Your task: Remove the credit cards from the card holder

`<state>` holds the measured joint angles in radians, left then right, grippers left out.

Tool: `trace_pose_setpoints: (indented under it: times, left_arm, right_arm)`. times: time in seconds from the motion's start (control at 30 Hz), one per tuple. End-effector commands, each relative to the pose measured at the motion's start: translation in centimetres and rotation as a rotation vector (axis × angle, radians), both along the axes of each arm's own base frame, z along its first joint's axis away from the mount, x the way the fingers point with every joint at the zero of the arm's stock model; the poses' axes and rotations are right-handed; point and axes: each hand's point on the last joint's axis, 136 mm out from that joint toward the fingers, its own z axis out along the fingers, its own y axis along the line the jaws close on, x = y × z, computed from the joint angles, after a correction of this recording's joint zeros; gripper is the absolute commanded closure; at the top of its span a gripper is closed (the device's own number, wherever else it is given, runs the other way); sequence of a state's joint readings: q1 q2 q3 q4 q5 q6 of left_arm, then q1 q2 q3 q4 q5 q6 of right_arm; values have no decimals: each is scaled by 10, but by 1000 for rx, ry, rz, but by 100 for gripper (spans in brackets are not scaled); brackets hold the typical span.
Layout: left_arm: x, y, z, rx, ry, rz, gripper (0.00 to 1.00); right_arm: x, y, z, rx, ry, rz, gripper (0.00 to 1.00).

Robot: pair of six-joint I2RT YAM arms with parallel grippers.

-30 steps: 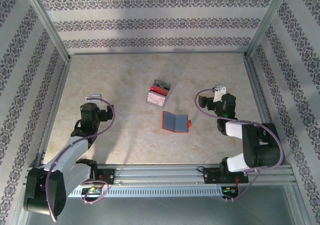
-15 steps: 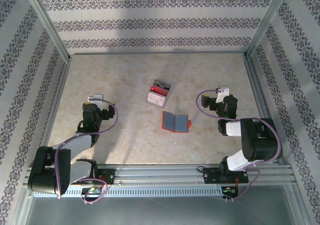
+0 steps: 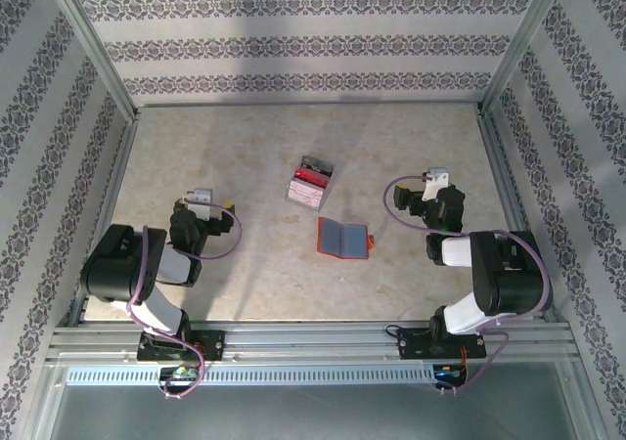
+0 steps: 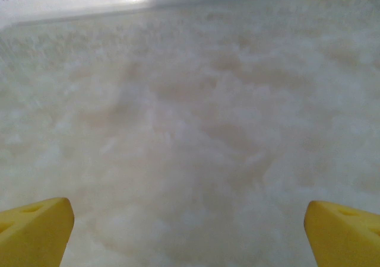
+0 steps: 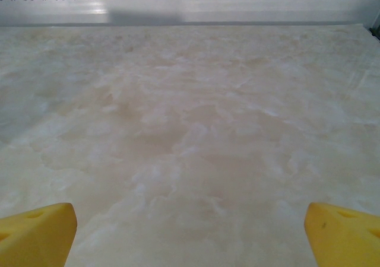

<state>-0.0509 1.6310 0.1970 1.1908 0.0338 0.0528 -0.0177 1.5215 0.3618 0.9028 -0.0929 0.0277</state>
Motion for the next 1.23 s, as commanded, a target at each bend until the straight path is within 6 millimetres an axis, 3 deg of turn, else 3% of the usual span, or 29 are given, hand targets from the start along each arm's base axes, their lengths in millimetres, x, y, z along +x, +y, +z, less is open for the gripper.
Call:
trace_pose_setpoints:
  times: [0.0, 0.17, 0.23, 1.2]
  left_arm:
    - [9, 3, 39, -6, -155, 4, 0]
    - [32, 5, 28, -2, -32, 20, 0]
    - [40, 18, 24, -38, 20, 69, 1]
    - [39, 27, 25, -54, 5, 104, 0]
  right_arm:
    - [8, -4, 12, 7, -45, -22, 2]
    - [8, -4, 12, 5, -44, -24, 2]
    - [8, -4, 12, 5, -44, -23, 2]
    - [7, -2, 12, -8, -45, -24, 2]
